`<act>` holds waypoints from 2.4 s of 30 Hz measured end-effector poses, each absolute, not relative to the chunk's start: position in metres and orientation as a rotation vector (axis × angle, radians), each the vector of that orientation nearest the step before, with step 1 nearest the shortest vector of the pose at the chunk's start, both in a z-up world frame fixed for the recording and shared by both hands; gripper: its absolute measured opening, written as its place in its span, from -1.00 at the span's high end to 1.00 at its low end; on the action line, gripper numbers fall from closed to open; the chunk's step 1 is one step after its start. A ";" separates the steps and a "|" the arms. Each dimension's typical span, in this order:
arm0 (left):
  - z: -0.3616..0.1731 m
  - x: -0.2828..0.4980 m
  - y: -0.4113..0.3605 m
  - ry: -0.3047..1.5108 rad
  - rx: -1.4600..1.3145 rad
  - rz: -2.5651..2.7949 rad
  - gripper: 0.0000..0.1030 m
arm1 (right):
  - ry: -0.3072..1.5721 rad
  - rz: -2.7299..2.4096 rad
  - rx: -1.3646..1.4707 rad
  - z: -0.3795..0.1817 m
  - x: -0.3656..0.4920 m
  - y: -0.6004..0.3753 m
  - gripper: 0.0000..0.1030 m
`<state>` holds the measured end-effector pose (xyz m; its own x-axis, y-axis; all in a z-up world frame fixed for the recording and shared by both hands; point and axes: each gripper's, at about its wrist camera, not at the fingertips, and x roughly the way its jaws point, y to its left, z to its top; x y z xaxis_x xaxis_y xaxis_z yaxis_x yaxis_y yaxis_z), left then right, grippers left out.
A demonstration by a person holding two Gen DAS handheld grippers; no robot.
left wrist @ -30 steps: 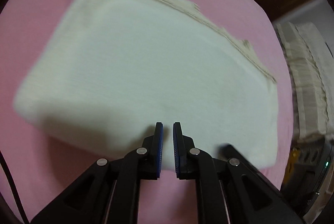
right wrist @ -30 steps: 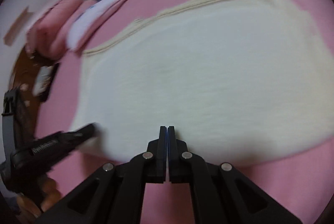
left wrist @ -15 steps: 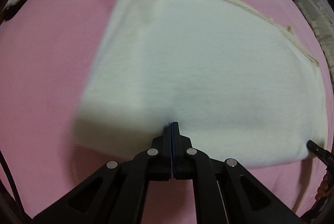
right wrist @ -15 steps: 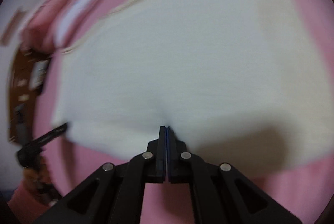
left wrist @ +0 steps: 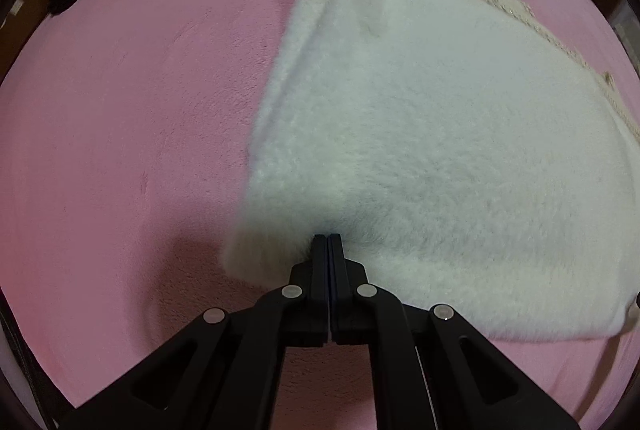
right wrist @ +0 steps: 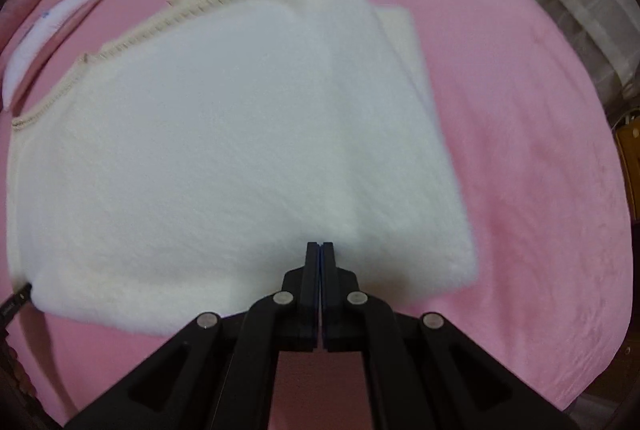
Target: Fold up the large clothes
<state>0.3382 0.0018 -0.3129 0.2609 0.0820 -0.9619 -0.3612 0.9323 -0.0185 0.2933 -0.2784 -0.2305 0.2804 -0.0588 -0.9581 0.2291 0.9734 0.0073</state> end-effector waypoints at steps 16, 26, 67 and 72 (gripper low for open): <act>-0.312 0.276 0.035 1.239 -0.543 0.339 0.98 | 1.338 0.094 0.247 -0.220 0.409 -0.136 1.00; -0.315 0.205 0.030 1.218 -0.782 0.349 0.72 | 1.425 0.094 -0.039 -0.250 0.435 -0.102 1.00; -0.318 0.318 0.076 1.026 -1.023 0.279 0.44 | 1.255 -0.048 -0.074 -0.237 0.393 -0.071 1.00; -0.336 0.320 0.099 1.114 -1.110 0.108 0.37 | 1.237 0.024 0.075 -0.219 0.370 -0.063 1.00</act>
